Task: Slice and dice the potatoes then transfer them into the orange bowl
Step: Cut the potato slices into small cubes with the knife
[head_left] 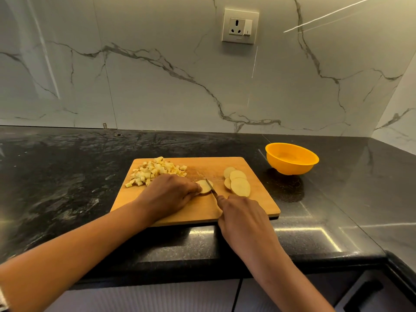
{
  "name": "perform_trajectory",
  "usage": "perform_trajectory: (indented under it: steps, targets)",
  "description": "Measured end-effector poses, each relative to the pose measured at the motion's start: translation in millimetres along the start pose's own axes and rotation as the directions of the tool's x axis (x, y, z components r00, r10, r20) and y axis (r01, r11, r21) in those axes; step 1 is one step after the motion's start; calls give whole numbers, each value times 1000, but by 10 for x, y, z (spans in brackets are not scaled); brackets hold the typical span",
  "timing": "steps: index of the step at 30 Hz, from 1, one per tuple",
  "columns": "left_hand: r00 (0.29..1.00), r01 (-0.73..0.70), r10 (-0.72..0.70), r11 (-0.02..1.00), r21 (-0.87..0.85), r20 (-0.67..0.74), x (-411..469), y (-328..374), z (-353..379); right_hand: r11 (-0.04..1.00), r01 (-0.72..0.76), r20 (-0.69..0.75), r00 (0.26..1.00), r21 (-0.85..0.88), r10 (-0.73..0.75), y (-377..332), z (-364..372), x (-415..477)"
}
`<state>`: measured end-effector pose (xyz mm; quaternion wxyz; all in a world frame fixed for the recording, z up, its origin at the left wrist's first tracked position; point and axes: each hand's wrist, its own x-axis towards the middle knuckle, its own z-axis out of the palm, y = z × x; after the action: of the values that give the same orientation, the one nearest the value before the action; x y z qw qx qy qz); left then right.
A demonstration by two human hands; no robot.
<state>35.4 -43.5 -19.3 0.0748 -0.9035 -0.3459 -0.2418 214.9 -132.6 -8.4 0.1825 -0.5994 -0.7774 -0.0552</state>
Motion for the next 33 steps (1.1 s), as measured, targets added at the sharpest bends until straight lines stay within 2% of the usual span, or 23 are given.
perform_trajectory:
  steps: [7,15,24,33]
  targets:
    - [1000,4,-4,1000,-20,-9,-10,21,-19,996,-69,-20,997,63,70,4,135,206]
    - [1000,19,-19,999,-40,-1,-2,13,-6,996,-3,-59,998,86,8,16,42,90]
    - [999,24,-25,1000,-20,-24,-8,9,13,998,17,82,997,-60,-12,-172,-64,180]
    - [998,67,-67,997,-36,-3,3,6,27,1000,18,77,997,-24,-16,-114,-48,-86]
